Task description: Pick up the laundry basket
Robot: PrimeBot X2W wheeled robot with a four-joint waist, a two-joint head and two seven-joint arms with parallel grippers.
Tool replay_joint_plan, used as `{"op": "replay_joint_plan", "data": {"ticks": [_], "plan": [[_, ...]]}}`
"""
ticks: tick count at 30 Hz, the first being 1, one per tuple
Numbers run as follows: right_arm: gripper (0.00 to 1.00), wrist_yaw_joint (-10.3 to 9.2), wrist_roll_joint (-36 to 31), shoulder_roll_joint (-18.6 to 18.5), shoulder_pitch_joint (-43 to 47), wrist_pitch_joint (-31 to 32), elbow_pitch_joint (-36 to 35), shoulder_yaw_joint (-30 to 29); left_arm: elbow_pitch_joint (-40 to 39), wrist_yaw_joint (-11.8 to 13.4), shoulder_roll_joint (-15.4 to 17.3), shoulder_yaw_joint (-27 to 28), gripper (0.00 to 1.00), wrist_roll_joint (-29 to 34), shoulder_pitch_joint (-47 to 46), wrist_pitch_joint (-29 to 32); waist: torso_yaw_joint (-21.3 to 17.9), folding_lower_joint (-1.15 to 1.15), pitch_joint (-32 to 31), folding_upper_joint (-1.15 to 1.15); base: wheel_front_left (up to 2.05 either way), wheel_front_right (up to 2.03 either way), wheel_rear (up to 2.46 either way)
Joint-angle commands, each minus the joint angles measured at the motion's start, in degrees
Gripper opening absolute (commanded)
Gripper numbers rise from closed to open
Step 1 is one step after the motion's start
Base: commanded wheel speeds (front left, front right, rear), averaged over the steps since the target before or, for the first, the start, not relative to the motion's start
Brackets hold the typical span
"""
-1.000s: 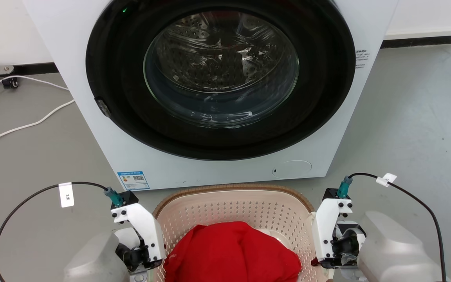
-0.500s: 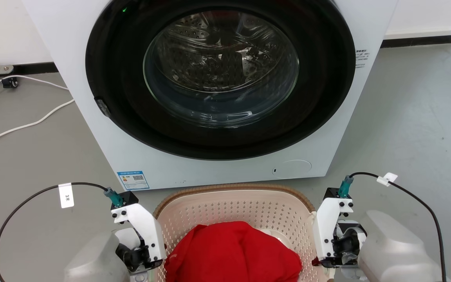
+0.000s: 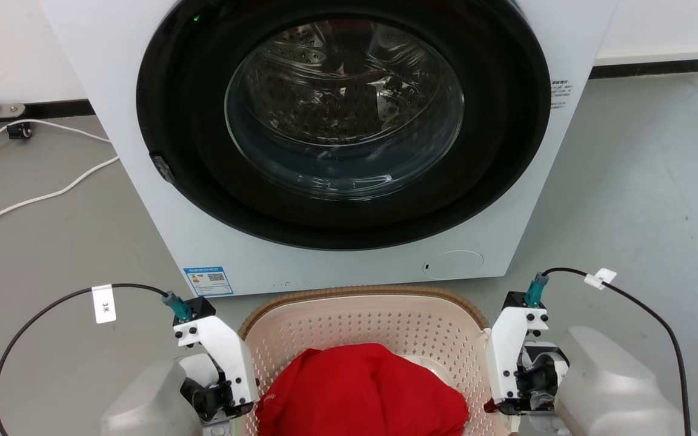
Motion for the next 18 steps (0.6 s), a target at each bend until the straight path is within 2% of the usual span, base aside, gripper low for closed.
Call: {"op": "replay_joint_plan", "data": {"ticks": [1, 18], "plan": [[0.0, 0.67, -0.4, 0.8, 1.1, 0.5, -0.2, -0.4, -0.4, -0.6, -0.6, 0.2, 0.0, -0.9, -0.1, -0.5, 0.0, 0.0, -0.1, 0.0, 0.0, 0.0, 0.0], [0.0, 0.67, -0.2, 0.8, 1.2, 0.6, -0.2, -0.6, -0.2, -0.6, -0.7, -0.7, 0.0, -2.0, 0.4, -0.7, 0.1, 0.0, -0.7, 0.0, 0.0, 0.0, 0.0]]}}
